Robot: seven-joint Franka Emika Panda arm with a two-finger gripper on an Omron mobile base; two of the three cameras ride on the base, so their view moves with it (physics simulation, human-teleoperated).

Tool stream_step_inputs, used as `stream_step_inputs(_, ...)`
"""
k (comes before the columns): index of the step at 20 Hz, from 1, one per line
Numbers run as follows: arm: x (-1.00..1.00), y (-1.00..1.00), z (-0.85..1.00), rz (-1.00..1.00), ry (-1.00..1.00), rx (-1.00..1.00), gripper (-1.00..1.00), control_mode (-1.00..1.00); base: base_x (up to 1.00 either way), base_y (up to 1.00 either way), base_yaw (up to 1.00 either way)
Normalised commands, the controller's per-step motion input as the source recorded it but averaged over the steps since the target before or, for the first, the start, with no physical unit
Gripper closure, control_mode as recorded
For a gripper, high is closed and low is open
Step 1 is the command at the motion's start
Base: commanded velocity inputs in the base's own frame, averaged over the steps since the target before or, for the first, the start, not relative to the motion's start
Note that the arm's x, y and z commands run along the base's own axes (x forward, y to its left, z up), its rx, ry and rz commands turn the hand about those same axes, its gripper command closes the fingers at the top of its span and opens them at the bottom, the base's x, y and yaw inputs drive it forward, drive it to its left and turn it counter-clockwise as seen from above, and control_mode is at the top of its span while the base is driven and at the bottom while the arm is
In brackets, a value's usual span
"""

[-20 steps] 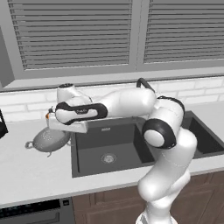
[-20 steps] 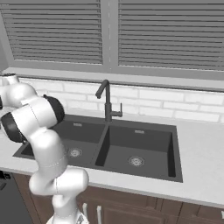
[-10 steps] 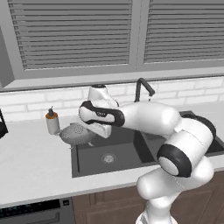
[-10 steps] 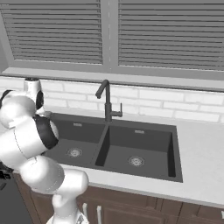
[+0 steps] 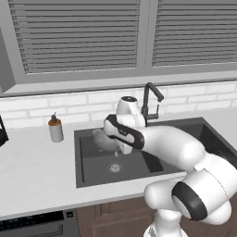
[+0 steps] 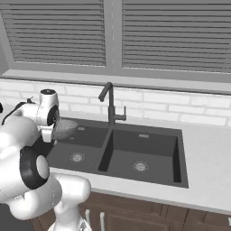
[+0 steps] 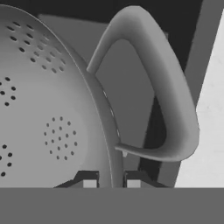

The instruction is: Put the colander in the sink, put the kiwi in the colander, and turn on the sink faucet and pour water over the colander.

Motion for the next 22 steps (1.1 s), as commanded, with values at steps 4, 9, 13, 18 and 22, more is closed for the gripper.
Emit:
stream_step_inputs(4, 0.00, -0.49, -0.09, -0.58, 0.10, 0.00, 1.00, -1.00, 0.00, 0.00, 0.00)
stream_step_inputs(9, 0.03, -0.10, -0.14, -0.35, 0.03, 0.00, 1.00, -1.00, 0.00, 0.00, 0.00)
stream_step_inputs(13, 0.05, -0.04, -0.27, -0.25, 0.00, 0.00, 1.00, -1.00, 0.00, 0.00, 0.00)
stream_step_inputs(18, 0.18, -0.02, -0.40, -0.12, 0.00, 0.00, 1.00, -1.00, 0.00, 0.00, 0.00)
stream_step_inputs(22, 0.17, -0.10, -0.47, -0.14, 0.00, 0.00, 1.00, -1.00, 0.00, 0.00, 0.00)
